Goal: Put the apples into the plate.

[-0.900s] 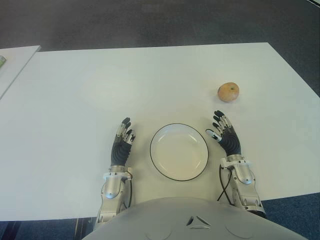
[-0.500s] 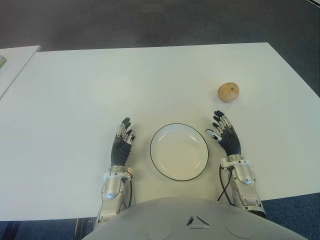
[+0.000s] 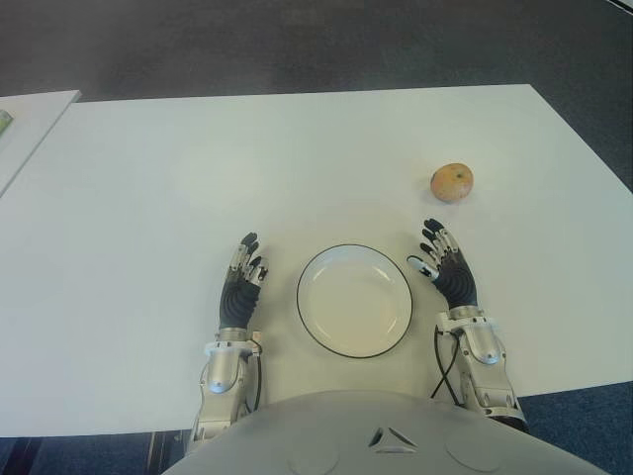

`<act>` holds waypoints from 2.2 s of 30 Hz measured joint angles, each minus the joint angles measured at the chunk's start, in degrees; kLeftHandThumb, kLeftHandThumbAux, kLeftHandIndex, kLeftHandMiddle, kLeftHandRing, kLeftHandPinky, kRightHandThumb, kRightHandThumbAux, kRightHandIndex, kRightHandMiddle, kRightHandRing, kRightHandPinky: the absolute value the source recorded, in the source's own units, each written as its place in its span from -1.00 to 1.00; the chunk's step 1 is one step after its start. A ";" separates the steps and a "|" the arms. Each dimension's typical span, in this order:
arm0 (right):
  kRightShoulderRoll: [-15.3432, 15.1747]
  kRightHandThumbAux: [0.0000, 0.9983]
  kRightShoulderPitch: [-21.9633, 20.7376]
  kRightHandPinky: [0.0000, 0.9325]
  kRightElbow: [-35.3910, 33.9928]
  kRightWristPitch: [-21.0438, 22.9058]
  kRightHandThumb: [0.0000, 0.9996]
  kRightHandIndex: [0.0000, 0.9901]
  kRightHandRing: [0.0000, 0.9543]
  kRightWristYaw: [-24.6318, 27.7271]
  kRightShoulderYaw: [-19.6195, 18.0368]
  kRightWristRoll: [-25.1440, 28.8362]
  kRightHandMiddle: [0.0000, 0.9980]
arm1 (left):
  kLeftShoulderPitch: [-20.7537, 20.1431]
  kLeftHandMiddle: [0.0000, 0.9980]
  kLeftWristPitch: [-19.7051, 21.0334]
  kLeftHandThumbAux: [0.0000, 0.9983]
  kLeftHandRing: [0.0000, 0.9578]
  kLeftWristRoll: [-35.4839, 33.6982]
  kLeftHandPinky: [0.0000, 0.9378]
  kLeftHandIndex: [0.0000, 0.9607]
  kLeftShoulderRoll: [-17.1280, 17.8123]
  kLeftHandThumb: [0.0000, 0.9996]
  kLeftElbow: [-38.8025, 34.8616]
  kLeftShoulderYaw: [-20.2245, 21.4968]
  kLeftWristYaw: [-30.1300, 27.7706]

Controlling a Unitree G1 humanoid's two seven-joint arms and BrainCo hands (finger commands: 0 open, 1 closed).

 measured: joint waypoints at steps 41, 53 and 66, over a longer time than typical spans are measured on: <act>-24.72 -0.26 -25.20 -1.00 -3.03 -1.33 -0.21 -0.98 -1.00 -28.64 6.50 -66.12 -0.99 | -5.70 -0.87 -1.84 -0.09 -0.96 0.00 -1.00 -0.91 -0.08 -0.89 5.26 0.43 0.01; -25.47 -0.63 -39.26 -1.00 22.75 8.00 -0.26 -1.00 -1.00 -33.83 15.89 -71.17 -1.00 | -6.40 -0.91 -4.53 -0.11 -0.99 -0.03 -0.98 -0.95 0.24 -0.92 6.87 0.73 0.01; -26.86 -0.68 -51.65 -1.00 44.86 5.87 -0.35 -1.00 -1.00 -35.50 22.35 -66.49 -1.00 | -6.28 -0.95 -5.00 -0.07 -1.00 -0.09 -1.00 -0.95 0.60 -0.86 6.93 0.90 -0.05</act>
